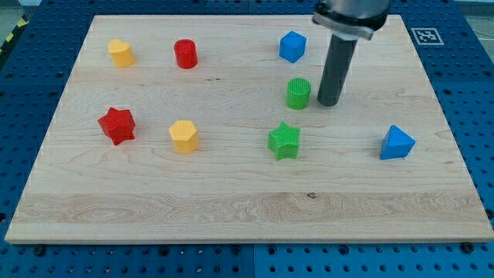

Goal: Move the green circle into the green star

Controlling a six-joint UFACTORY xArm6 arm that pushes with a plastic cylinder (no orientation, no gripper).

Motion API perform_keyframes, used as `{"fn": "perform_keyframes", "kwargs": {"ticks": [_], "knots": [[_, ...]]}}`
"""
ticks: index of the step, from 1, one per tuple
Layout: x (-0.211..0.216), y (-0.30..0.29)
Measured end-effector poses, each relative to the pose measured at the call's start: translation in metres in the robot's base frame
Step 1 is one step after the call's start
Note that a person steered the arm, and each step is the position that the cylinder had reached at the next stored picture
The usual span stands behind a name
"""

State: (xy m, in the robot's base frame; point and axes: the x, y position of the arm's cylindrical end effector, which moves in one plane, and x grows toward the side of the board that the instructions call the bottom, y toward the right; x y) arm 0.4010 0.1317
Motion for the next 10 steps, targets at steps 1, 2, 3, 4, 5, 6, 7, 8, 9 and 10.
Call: {"fn": "perform_keyframes", "kwargs": {"ticks": [1,2,3,4,5,6,7,8,9,10], "knots": [[-0.029,0.003],[-0.041,-0.011],[-0.031,-0.027],[-0.006,-0.041],[-0.01,-0.044],[-0.035,-0.034],[-0.028,-0.037],[-0.007,-0.057],[0.01,-0.072],[0.015,-0.082]]}}
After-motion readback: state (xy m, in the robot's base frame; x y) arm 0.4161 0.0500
